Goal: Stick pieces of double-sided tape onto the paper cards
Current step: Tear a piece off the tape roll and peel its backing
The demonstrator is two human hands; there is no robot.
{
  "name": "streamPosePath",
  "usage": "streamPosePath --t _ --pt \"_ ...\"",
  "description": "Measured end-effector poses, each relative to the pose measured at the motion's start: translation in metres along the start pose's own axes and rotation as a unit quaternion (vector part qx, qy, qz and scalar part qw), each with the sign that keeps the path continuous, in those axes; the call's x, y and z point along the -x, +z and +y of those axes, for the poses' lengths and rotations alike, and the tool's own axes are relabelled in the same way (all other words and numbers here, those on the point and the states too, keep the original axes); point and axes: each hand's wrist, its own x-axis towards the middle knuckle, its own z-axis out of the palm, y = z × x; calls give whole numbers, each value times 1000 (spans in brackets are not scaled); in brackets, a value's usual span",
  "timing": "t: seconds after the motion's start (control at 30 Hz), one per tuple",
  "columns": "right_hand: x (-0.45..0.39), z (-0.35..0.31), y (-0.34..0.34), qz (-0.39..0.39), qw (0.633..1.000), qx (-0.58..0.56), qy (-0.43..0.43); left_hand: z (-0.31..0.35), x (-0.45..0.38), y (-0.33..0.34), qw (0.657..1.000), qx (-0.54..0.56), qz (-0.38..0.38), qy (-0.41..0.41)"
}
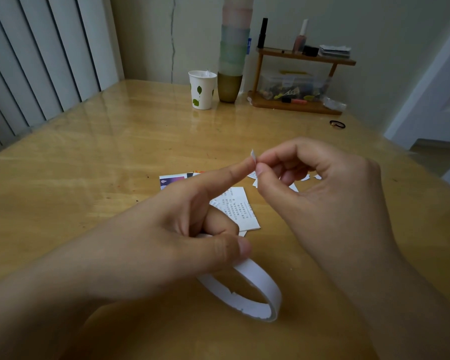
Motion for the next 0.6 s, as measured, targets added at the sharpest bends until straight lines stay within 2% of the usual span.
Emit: streamPosePath --t 0.1,0.6 --pt "0 0 0 3 1000 0 0 2 2 5 999 -46 27 13" --pt "1 0 1 9 999 43 -21 -3 2 12 990 -83 110 30"
